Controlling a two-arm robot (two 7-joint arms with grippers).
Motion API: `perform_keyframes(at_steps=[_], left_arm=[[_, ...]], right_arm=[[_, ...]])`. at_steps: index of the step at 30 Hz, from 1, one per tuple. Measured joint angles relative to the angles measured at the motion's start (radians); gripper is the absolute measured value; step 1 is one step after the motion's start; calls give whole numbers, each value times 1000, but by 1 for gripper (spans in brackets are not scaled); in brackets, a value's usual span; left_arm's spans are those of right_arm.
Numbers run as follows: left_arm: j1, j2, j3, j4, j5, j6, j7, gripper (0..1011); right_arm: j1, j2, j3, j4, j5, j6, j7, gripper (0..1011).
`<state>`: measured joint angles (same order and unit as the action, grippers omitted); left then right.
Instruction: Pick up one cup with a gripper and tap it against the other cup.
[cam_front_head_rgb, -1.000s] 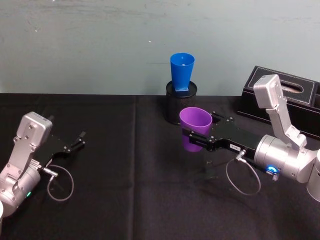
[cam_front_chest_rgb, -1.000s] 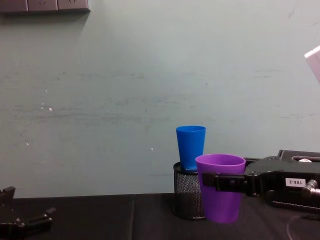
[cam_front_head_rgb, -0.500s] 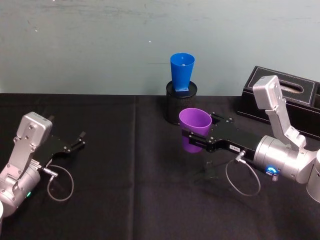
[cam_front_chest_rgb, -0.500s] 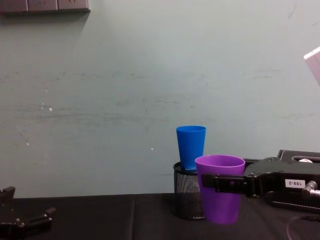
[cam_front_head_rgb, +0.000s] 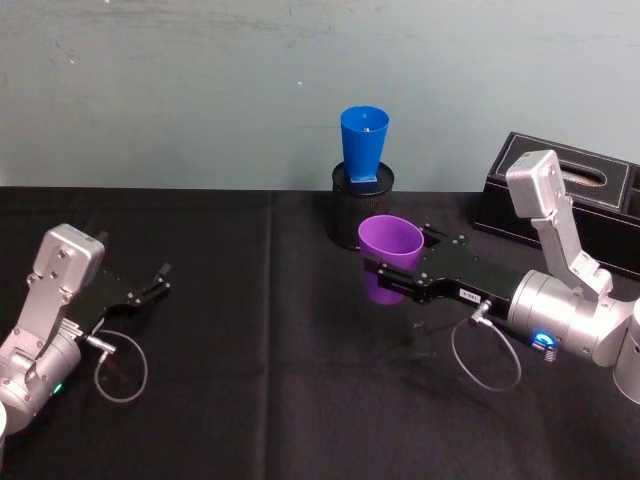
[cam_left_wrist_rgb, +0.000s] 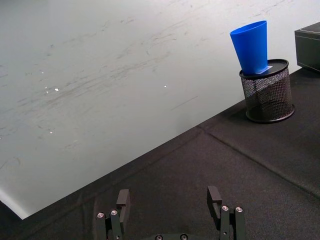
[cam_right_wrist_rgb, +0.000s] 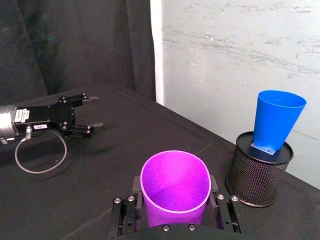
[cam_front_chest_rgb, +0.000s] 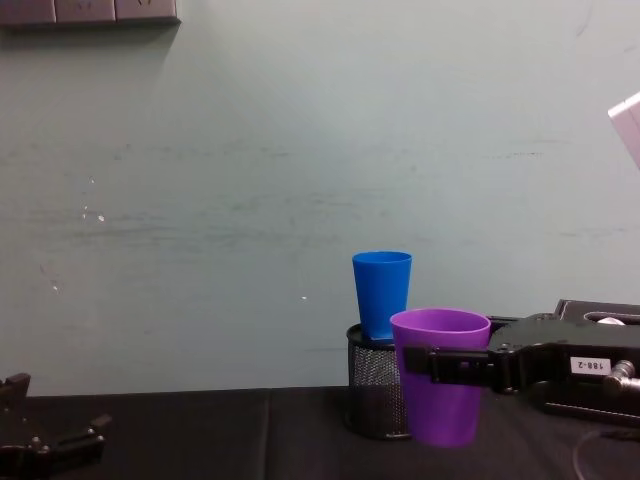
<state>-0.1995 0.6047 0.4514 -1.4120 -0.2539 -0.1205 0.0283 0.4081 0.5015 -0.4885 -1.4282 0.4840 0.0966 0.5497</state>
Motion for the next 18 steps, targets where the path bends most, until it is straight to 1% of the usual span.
perform_keyframes(at_steps=[18], left_arm=[[0,0,0,0,0,0,0,1011]], right_arm=[[-1,0,-1,0,-3,-3,1,729]])
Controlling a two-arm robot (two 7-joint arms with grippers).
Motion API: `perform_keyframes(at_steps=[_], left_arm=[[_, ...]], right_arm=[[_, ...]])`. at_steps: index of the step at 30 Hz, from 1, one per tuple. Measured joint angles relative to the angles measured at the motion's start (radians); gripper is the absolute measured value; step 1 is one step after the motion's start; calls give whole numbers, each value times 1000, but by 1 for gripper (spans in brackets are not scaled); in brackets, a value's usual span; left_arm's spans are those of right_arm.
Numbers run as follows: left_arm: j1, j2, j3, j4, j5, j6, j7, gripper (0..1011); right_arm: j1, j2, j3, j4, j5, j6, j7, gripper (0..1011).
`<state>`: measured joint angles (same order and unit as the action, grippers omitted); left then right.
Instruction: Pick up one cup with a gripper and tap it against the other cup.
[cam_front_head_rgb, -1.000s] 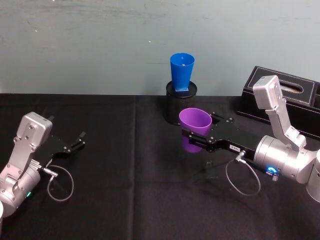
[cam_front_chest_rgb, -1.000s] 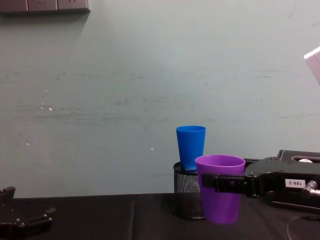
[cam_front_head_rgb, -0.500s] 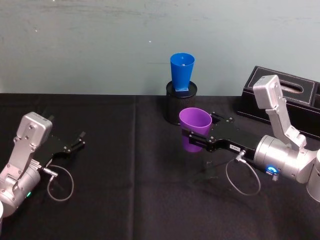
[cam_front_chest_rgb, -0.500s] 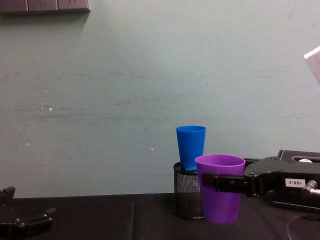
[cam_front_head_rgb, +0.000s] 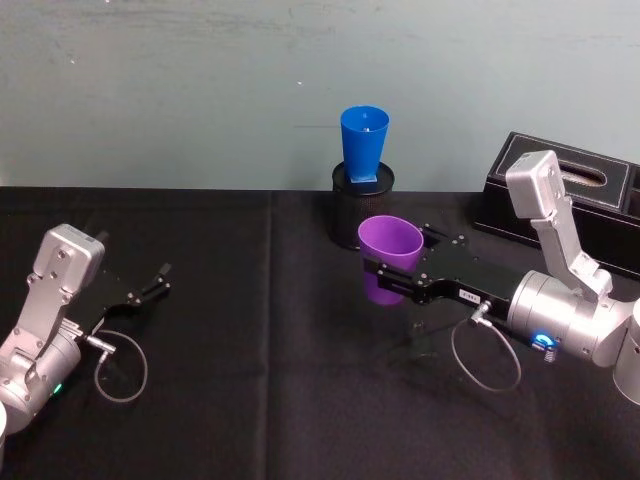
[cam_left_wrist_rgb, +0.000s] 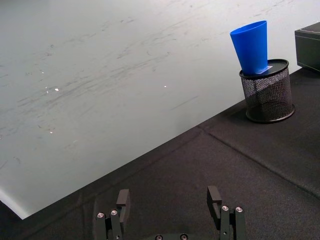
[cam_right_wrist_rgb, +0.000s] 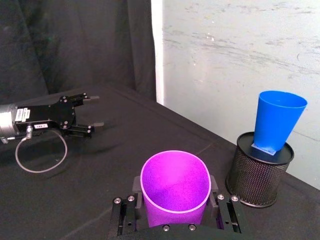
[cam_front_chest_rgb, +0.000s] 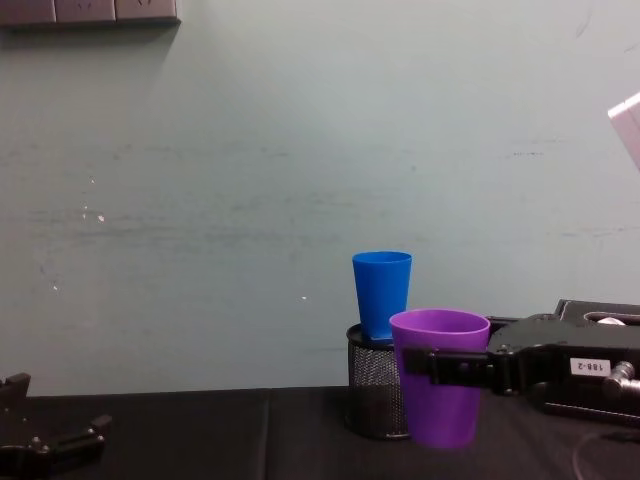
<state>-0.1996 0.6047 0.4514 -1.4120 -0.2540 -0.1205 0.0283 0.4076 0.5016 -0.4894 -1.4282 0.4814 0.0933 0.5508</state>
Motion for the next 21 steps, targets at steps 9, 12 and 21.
perform_keyframes(at_steps=[9,12,21], left_arm=[[0,0,0,0,0,0,0,1011],[0,0,0,0,0,0,0,1012],[0,0,0,0,0,0,0,1011]], right_arm=[[-21,-5,-6,19,-18,-39,12,729],[-29,-7,-9,28,-25,-59,18,729],[-51,-34,-22,98,-62,-131,33,729]])
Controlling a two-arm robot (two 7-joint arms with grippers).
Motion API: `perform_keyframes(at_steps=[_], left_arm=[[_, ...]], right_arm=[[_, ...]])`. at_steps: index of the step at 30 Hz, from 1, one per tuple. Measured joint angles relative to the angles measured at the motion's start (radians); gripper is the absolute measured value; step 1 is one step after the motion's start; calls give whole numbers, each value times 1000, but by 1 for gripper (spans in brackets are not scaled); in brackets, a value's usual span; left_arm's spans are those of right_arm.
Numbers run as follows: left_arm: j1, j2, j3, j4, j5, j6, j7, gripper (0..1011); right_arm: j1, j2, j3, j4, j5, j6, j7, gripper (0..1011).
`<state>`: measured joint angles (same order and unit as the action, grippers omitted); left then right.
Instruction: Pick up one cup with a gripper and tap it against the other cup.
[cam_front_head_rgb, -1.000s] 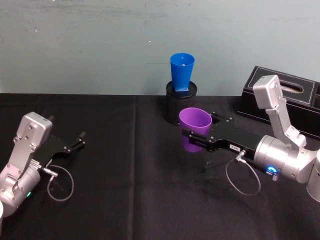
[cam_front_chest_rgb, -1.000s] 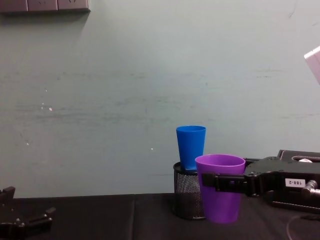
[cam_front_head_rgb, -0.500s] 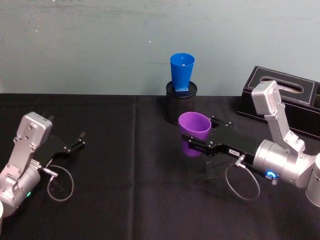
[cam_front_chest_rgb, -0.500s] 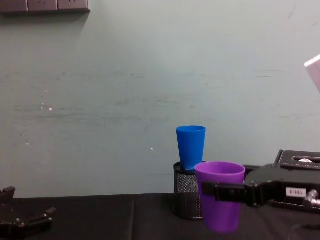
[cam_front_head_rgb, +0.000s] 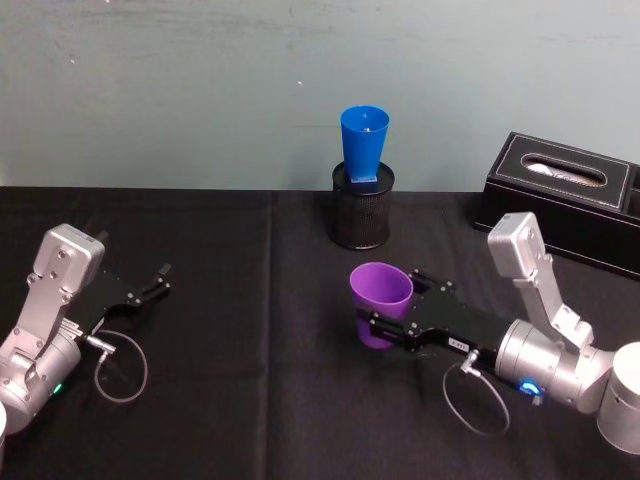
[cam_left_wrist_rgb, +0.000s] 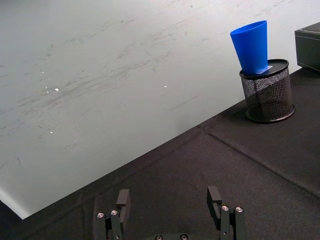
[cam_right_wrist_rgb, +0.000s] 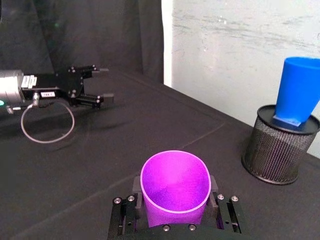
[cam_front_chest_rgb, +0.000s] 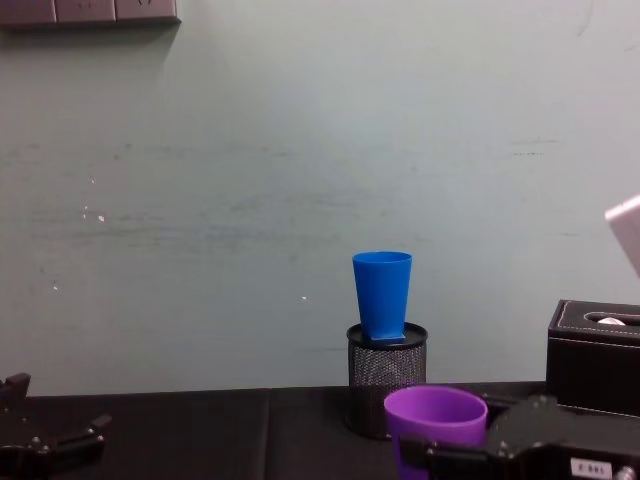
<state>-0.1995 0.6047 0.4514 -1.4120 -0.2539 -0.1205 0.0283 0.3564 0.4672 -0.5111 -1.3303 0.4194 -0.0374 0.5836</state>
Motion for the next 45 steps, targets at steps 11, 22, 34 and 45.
perform_keyframes(at_steps=[11,22,34,45], left_arm=[[0,0,0,0,0,0,0,1011],[0,0,0,0,0,0,0,1011],[0,0,0,0,0,0,0,1011],[0,0,0,0,0,0,0,1011]], right_arm=[[-3,-26,2,61,-25,-44,17,729],[3,-40,3,97,-45,-54,33,729],[6,-47,3,111,-47,-54,45,729],[6,-46,3,110,-46,-53,44,881]])
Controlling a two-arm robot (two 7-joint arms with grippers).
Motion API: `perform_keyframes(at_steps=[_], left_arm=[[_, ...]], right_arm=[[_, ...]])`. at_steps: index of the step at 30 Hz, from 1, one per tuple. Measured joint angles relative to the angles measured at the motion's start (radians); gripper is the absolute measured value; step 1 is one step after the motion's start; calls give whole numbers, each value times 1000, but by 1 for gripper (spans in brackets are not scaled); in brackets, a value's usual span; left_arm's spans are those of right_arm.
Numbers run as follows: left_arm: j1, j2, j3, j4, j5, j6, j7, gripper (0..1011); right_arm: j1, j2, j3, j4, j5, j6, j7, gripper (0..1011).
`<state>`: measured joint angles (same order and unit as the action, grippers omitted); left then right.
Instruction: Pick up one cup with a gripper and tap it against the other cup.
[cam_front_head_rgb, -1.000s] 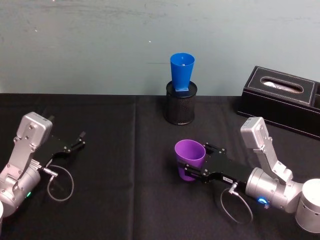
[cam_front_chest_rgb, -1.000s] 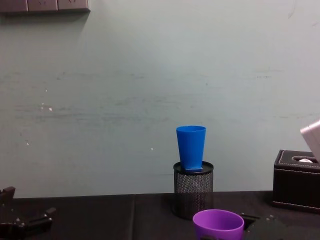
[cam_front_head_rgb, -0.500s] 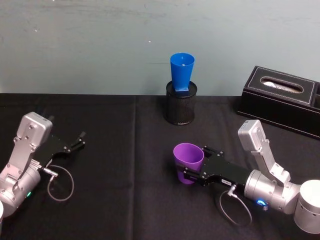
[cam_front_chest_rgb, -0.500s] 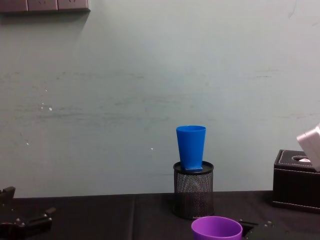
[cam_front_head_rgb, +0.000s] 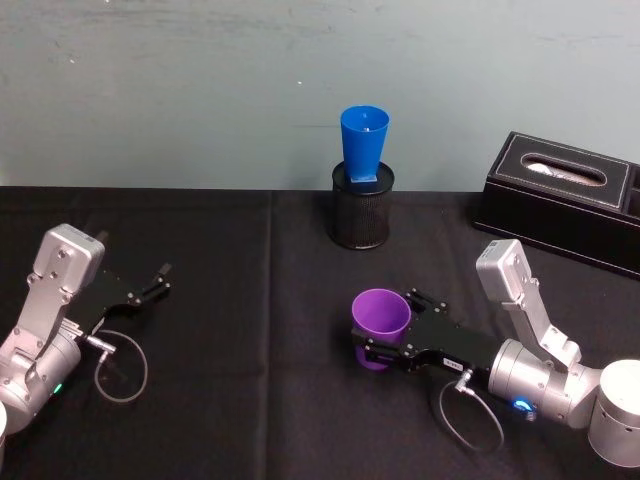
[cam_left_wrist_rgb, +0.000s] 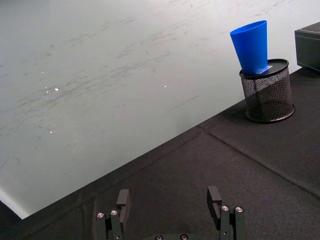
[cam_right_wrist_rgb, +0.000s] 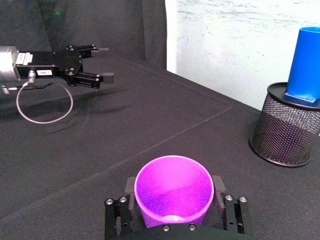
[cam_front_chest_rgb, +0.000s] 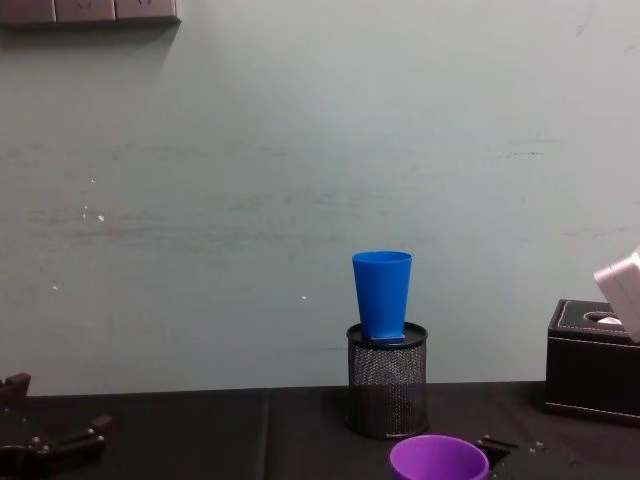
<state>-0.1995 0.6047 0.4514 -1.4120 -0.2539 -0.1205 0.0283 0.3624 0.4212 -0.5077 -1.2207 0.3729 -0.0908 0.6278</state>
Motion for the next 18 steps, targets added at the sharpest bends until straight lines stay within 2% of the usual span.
perform_keyframes(at_steps=[5,12,18], left_arm=[[0,0,0,0,0,0,0,1011],[0,0,0,0,0,0,0,1012],[0,0,0,0,0,0,0,1011]], right_arm=[[0,0,0,-1,0,0,0,1000],[-6,1,6,-15,4,-9,0,1003],[-37,4,39,-72,22,-59,-16,1003]])
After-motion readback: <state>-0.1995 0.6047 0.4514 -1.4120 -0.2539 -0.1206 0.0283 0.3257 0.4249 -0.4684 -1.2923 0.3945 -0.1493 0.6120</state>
